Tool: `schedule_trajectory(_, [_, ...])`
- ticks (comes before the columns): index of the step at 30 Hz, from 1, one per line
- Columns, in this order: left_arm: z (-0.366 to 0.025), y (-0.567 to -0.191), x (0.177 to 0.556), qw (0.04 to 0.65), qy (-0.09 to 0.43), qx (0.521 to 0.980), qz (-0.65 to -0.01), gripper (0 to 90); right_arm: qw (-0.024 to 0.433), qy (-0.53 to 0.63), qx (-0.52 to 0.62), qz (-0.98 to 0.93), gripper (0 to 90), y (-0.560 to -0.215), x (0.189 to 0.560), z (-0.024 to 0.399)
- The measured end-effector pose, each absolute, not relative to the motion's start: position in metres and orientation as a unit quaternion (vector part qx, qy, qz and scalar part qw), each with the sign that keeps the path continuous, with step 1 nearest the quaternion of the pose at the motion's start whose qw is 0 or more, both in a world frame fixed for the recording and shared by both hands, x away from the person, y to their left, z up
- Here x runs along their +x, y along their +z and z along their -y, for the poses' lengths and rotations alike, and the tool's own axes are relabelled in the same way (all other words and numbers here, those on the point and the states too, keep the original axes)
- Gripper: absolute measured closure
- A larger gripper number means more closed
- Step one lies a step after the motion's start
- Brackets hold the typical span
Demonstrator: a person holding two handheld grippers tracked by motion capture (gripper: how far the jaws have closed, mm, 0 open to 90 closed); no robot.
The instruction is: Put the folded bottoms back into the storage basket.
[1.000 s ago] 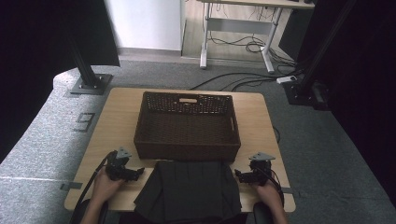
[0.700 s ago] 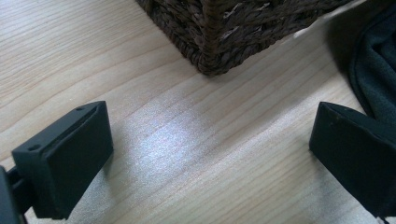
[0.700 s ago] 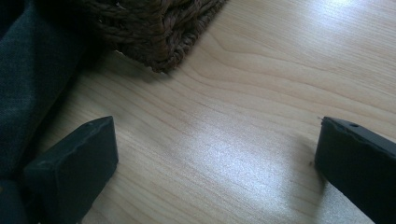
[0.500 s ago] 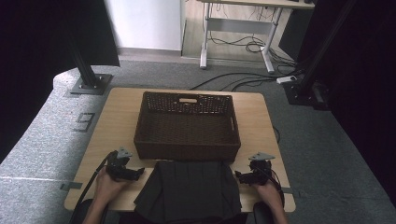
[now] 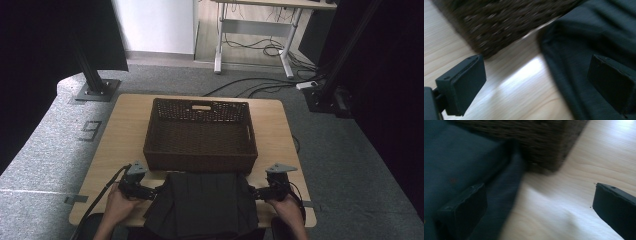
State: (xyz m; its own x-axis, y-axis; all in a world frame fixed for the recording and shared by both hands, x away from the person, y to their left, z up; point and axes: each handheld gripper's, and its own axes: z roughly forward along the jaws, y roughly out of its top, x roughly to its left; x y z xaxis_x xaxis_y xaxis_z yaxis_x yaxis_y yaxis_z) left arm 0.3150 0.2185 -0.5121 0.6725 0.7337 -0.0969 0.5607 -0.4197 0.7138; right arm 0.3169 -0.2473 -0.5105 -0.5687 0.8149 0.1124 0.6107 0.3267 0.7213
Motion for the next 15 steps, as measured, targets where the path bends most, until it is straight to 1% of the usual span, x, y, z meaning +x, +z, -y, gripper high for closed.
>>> schedule_trajectory(3, [-0.207, -0.508, 0.310, 0.382, 0.112, 0.833, -0.383, 2.8, 0.121, 0.380, 0.433, -0.808, 0.0, -0.506, 0.311, 0.236])
schedule_trajectory(9, [-0.178, -0.510, 0.304, 0.388, 0.080, 0.839, -0.372, 2.0, 0.085, 0.382, 0.416, -0.821, 0.0, -0.506, 0.302, 0.206])
schedule_trajectory(12, [-0.168, -0.517, 0.304, 0.385, 0.063, 0.841, -0.375, 1.4, 0.080, 0.368, 0.419, -0.826, 0.0, -0.511, 0.300, 0.194])
schedule_trajectory(15, [-0.162, -0.526, 0.304, 0.375, 0.048, 0.844, -0.380, 0.0, 0.087, 0.348, 0.430, -0.829, 0.0, -0.520, 0.303, 0.190])
